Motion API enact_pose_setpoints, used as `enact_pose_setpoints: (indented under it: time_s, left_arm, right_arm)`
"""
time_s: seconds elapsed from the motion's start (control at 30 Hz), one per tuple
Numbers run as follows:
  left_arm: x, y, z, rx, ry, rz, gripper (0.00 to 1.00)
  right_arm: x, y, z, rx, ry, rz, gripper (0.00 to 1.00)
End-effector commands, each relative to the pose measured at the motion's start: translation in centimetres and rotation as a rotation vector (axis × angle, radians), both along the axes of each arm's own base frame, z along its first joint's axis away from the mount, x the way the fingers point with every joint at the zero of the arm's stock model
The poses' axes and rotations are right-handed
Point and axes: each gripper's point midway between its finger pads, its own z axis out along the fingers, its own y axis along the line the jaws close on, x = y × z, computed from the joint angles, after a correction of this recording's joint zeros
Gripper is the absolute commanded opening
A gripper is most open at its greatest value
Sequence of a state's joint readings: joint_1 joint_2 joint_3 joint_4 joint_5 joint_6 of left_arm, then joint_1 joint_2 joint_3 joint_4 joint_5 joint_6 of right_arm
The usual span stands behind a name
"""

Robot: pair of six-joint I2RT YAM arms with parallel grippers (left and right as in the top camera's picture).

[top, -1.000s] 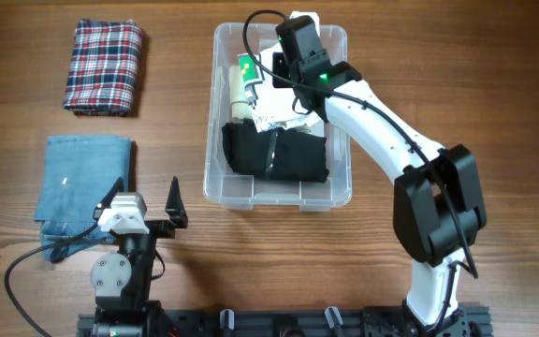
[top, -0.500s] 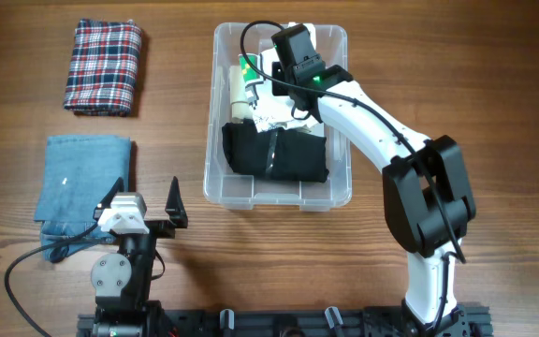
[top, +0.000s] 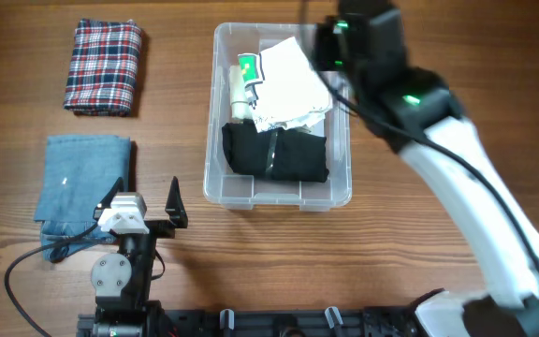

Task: Pack container
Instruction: 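Open the right gripper and withdraw it to the right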

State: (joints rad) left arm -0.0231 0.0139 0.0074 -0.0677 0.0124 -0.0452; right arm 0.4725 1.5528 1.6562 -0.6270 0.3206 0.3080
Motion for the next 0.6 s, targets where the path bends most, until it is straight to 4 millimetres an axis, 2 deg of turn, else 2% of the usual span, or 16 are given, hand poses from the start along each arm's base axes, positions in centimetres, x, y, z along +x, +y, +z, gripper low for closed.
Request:
enact_pose_setpoints:
  time_s: [0.0, 0.17, 0.27, 0.4, 0.57]
  left_arm:
    - [0.0, 0.2, -0.1, 0.016, 0.0, 0.01, 1.0]
    - [0.0, 0.2, -0.1, 0.016, 0.0, 0.01, 1.0]
    - [0.0, 0.2, -0.1, 0.016, 0.0, 0.01, 1.0]
    - [0.0, 0.2, -0.1, 0.016, 0.0, 0.01, 1.0]
    - [0.0, 0.2, -0.1, 0.016, 0.0, 0.01, 1.0]
  right_arm:
    - [-0.3, -5.1, -2.1, -0.071, 0.084, -0.162, 0.16]
    - [-1.7, -11.5, -4.7, -0.066, 0.223, -0.345, 0.22]
    - [-3.0, -15.7, -6.2, -0.029, 0.302, -0.487, 0.22]
    - [-4.7, -19.7, -7.4, 0.013, 0.374, -0.629, 0.23]
    - [-6.7, -23.8, -8.8, 0.006, 0.452, -0.74, 0.25]
